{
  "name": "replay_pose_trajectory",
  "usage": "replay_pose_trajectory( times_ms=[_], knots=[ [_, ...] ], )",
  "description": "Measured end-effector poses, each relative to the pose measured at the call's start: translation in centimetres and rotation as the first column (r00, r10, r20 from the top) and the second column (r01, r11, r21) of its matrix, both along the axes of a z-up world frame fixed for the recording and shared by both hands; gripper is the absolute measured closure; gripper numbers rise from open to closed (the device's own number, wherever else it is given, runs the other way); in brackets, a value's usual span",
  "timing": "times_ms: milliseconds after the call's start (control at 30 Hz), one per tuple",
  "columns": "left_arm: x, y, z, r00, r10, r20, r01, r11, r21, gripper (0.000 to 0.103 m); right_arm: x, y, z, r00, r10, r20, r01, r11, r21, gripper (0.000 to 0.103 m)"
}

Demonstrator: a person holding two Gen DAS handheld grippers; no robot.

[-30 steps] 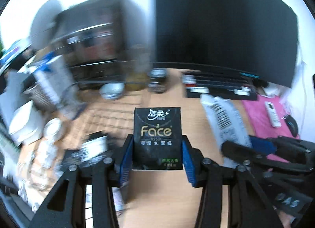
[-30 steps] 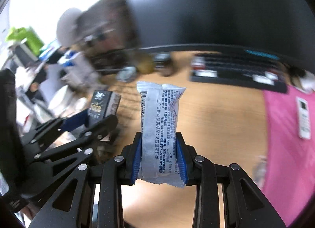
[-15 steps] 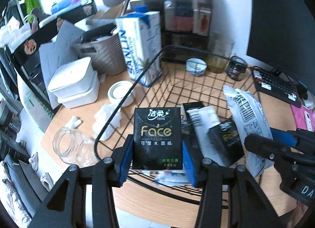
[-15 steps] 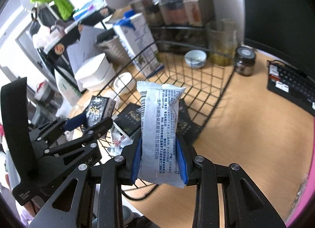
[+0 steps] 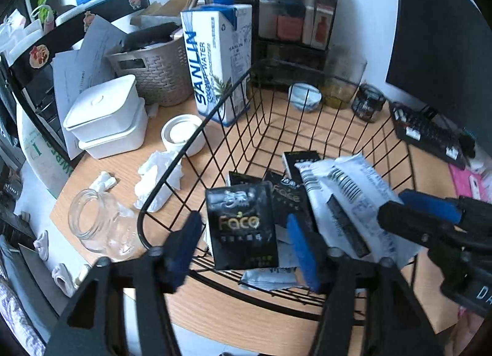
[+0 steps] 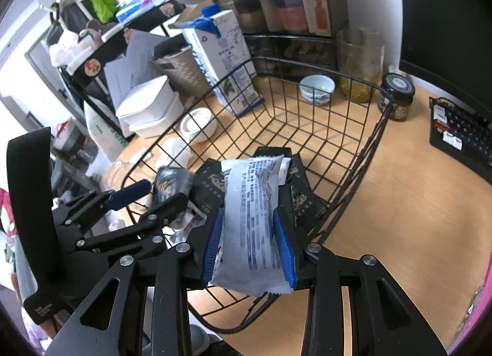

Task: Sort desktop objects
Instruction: 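Open both tools to drop the white bag and Face pack into the basket, then move the right tool over the spoon in the clear plastic bag, then grasp the bagged spoon by its handle with the right tool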

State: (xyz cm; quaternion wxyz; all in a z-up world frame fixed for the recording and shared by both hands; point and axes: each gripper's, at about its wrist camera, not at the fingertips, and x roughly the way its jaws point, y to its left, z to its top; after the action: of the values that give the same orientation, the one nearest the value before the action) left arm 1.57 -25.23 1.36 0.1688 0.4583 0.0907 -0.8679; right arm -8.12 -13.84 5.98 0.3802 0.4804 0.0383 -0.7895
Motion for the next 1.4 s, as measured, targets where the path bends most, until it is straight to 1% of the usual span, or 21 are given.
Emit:
replay_pose_trajectory(
  times_ms=[100, 133, 167, 200, 233, 300, 400, 467, 567, 633, 700, 733, 767, 800, 900, 967, 1033, 1133, 1233, 1333, 1400],
  knots=[
    [0.2, 1.5, 1.1, 1.0, -0.029, -0.009, 0.029, 0.999, -0.038, 0.033, 0.4, 2.2, 1.4, 1.0, -0.021, -0.02, 0.021, 0.999, -0.024, 0.067],
    [0.2, 2.4, 1.6, 0.999, -0.046, -0.018, 0.045, 0.998, -0.041, 0.033, 0.6, 3.3, 1.8, 0.999, -0.031, -0.031, 0.03, 0.999, -0.026, 0.064],
    [0.2, 3.2, 2.0, 0.998, -0.06, -0.025, 0.059, 0.997, -0.039, 0.032, 0.9, 4.7, 2.3, 0.998, -0.05, -0.046, 0.049, 0.999, -0.023, 0.058],
    [0.2, 4.2, 2.4, 0.996, -0.079, -0.03, 0.078, 0.996, -0.038, 0.032, 1.0, 5.8, 2.5, 0.996, -0.065, -0.056, 0.064, 0.998, -0.02, 0.055],
    [0.1, 5.5, 2.8, 0.994, -0.108, -0.035, 0.106, 0.994, -0.04, 0.032, 1.3, 7.1, 2.9, 0.994, -0.087, -0.068, 0.086, 0.996, -0.019, 0.053],
    [-0.2, 8.4, 3.6, 0.986, -0.164, -0.043, 0.161, 0.985, -0.061, 0.032, 1.8, 10.2, 3.4, 0.987, -0.126, -0.094, 0.125, 0.992, -0.019, 0.053],
    [-0.6, 13.5, 4.2, 0.967, -0.251, -0.048, 0.246, 0.964, -0.098, 0.025, 2.8, 14.8, 3.6, 0.972, -0.176, -0.153, 0.183, 0.983, 0.033, 0.053],
    [-1.0, 17.7, 3.8, 0.946, -0.323, -0.033, 0.317, 0.941, -0.122, 0.024, 3.3, 18.3, 3.0, 0.96, -0.214, -0.179, 0.233, 0.968, 0.09, 0.053],
    [-1.8, 23.1, 2.7, 0.906, -0.424, -0.007, 0.419, 0.898, -0.135, 0.023, 3.1, 23.1, 1.2, 0.939, -0.299, -0.171, 0.324, 0.934, 0.15, 0.053],
    [-2.5, 25.7, 1.4, 0.889, -0.458, 0.013, 0.457, 0.882, -0.115, 0.023, 2.9, 26.2, -0.6, 0.919, -0.361, -0.16, 0.388, 0.899, 0.201, 0.053],
    [-3.2, 27.9, -0.8, 0.871, -0.488, 0.062, 0.491, 0.866, -0.09, 0.023, 2.8, 28.3, -2.6, 0.902, -0.401, -0.162, 0.431, 0.867, 0.25, 0.053],
    [-3.6, 28.8, -2.0, 0.857, -0.506, 0.096, 0.514, 0.854, -0.084, 0.023, 2.6, 29.3, -3.7, 0.893, -0.422, -0.155, 0.45, 0.85, 0.274, 0.053],
    [-3.9, 29.5, -2.9, 0.847, -0.517, 0.123, 0.528, 0.845, -0.081, 0.023, 2.5, 29.9, -4.6, 0.888, -0.436, -0.148, 0.46, 0.84, 0.288, 0.053],
    [-4.2, 29.9, -3.7, 0.843, -0.519, 0.139, 0.532, 0.844, -0.073, 0.023, 2.1, 30.6, -5.5, 0.883, -0.45, -0.136, 0.47, 0.832, 0.296, 0.053],
    [-5.0, 30.0, -5.2, 0.842, -0.513, 0.167, 0.524, 0.851, -0.029, 0.023, 1.3, 31.7, -7.5, 0.876, -0.469, -0.113, 0.48, 0.82, 0.312, 0.053],
    [-5.1, 30.1, -5.8, 0.839, -0.514, 0.176, 0.527, 0.85, -0.029, 0.023, 0.7, 32.3, -8.7, 0.87, -0.486, -0.081, 0.485, 0.816, 0.314, 0.053],
    [-5.3, 29.8, -6.2, 0.847, -0.5, 0.18, 0.514, 0.857, -0.035, 0.023, 0.2, 32.5, -9.7, 0.872, -0.486, -0.059, 0.478, 0.819, 0.317, 0.053],
    [-5.5, 29.5, -6.9, 0.846, -0.499, 0.188, 0.51, 0.86, -0.017, 0.023, -0.1, 32.4, -10.6, 0.874, -0.483, -0.047, 0.47, 0.818, 0.331, 0.053],
    [-5.5, 29.4, -7.2, 0.845, -0.498, 0.193, 0.513, 0.858, -0.029, 0.023, -0.2, 32.0, -11.2, 0.881, -0.472, -0.04, 0.457, 0.824, 0.336, 0.053],
    [-5.6, 29.1, -7.3, 0.845, -0.498, 0.194, 0.51, 0.86, -0.018, 0.023, -0.2, 31.7, -11.5, 0.882, -0.47, -0.042, 0.455, 0.823, 0.341, 0.053],
    [-5.7, 29.0, -7.4, 0.847, -0.494, 0.194, 0.506, 0.862, -0.013, 0.023, -0.3, 31.9, -11.5, 0.878, -0.479, -0.025, 0.459, 0.824, 0.331, 0.059]
  ],
)
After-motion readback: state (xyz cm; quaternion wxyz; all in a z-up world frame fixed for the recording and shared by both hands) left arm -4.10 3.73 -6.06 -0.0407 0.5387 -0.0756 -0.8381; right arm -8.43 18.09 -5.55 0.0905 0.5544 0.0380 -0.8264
